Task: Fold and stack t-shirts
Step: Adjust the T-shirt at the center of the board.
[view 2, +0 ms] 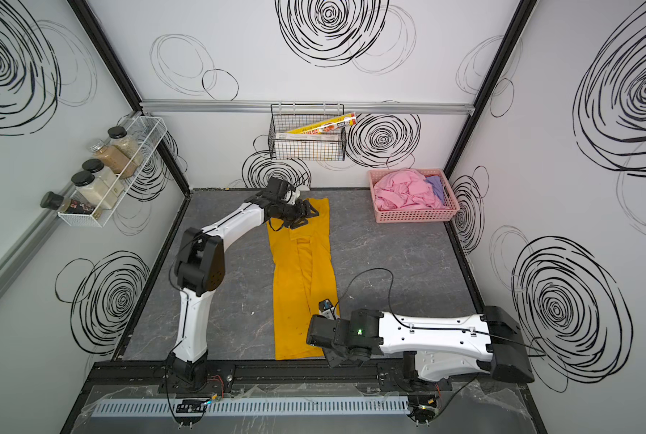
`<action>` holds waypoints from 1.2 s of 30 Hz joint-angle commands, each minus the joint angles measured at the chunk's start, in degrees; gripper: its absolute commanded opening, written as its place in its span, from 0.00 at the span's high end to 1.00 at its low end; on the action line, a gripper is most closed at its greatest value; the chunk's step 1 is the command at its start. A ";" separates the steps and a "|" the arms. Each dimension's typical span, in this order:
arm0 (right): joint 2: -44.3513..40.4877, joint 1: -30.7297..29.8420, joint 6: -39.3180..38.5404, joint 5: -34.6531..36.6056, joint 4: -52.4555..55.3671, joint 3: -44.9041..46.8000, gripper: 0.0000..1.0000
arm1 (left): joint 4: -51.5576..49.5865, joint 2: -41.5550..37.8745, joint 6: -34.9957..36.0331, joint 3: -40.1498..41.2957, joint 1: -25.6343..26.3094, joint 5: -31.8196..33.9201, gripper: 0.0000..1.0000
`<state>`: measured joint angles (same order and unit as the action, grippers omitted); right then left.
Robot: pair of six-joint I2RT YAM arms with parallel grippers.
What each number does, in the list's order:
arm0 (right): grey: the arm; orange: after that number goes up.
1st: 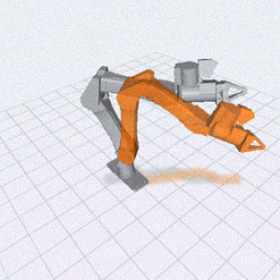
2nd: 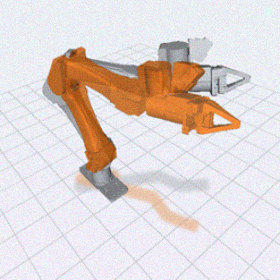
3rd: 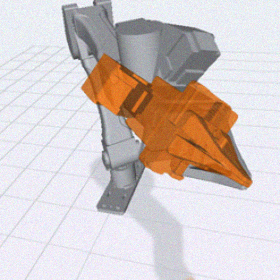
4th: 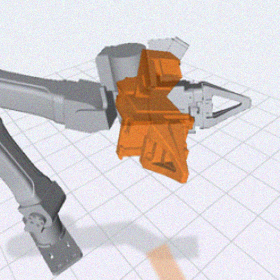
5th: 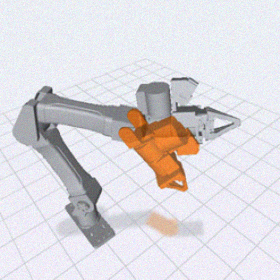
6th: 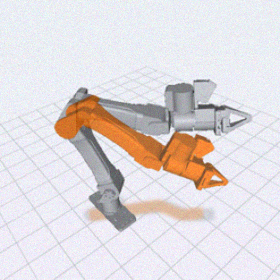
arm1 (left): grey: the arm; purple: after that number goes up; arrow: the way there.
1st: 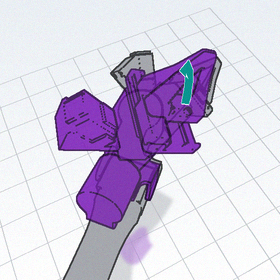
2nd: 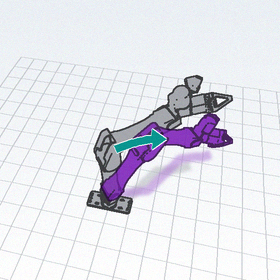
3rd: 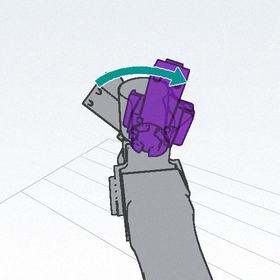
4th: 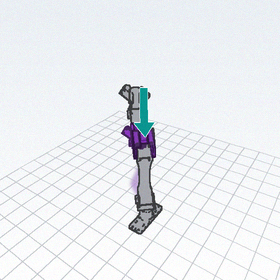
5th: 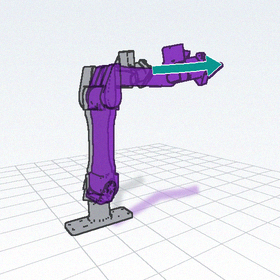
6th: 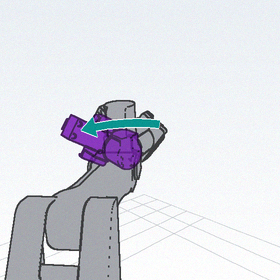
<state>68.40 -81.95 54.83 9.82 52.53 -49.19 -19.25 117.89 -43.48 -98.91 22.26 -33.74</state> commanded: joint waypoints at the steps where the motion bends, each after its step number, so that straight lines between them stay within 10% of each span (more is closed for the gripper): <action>1: 0.70 3.12 -3.27 9.12 -0.53 0.00 1.00 | 5.71 -10.57 0.41 10.66 0.89 -0.43 0.32; 7: 6.42 6.54 -12.79 11.71 -10.41 -0.10 1.00 | 4.53 -19.63 1.84 32.10 0.90 3.91 0.32; 13: 14.58 6.62 -18.52 10.38 -14.71 -2.67 1.00 | 4.89 -15.66 1.91 36.41 0.08 4.95 0.33; 36: 8.22 6.54 -15.54 -3.22 -19.27 13.23 1.00 | -12.65 15.00 3.16 -3.84 -5.15 6.09 0.34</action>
<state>77.34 -75.50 38.98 7.05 31.20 -35.57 -27.42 131.92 -41.74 -101.36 16.78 -28.47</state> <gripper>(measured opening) 0.037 0.664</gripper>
